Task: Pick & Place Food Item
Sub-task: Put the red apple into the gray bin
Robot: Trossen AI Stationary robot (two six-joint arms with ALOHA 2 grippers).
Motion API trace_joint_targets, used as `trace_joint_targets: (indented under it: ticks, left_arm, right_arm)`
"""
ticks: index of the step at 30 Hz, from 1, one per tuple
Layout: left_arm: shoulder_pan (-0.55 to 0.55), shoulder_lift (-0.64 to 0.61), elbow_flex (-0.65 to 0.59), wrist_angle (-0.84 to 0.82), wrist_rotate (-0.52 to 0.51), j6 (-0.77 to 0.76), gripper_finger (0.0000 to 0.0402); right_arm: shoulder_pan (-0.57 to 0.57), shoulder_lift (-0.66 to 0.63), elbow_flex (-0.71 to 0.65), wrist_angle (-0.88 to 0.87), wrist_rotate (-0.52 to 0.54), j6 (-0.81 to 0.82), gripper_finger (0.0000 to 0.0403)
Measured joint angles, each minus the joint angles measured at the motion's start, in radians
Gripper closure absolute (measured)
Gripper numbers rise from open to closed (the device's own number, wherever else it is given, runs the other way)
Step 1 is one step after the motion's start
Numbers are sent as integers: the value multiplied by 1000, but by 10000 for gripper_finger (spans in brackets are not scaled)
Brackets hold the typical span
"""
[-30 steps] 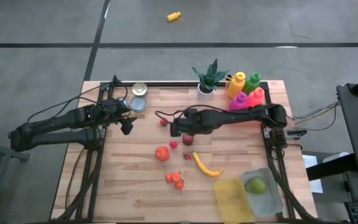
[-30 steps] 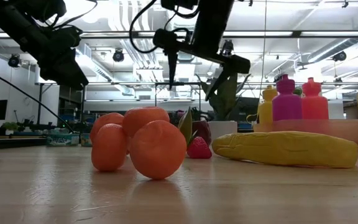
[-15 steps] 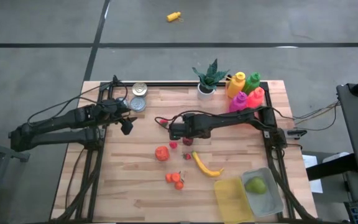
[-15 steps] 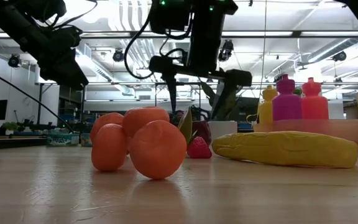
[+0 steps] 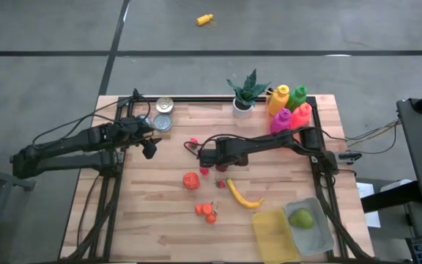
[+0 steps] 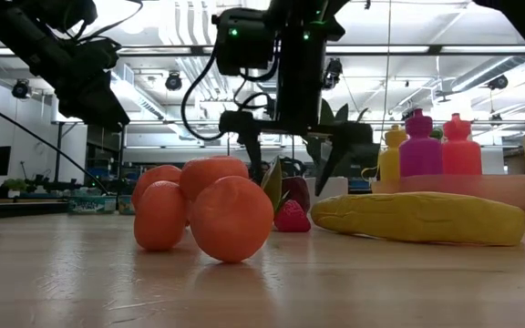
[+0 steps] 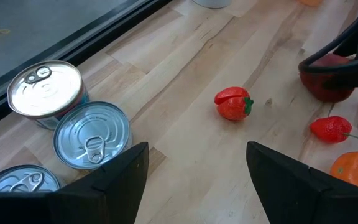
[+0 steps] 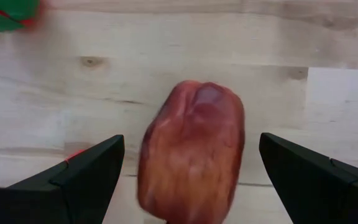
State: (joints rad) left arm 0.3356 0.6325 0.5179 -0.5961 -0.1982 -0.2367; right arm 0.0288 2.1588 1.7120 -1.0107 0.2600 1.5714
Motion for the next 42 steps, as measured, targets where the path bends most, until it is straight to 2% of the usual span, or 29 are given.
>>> trace_joint_targets:
  ticks: [4,13,17,30,35,42]
  left_arm:
    - [0,0,0,0,0,0,126]
    - [0,0,0,0,0,0,126]
    - [0,0,0,0,0,0,126]
    - [0,0,0,0,0,0,126]
    - [0,0,0,0,0,0,126]
    - [0,0,0,0,0,0,126]
  right_arm:
    - [0,11,-7,14,0,0,44]
    - [0,12,-18,26,0,-8,134]
    - [0,12,-18,27,-1,-10,159]
    - [0,-4,-19,26,-8,-37,166]
    - [0,-68,-18,11,10,-109,167]
    - [2,-213,-19,-73,31,-296,167]
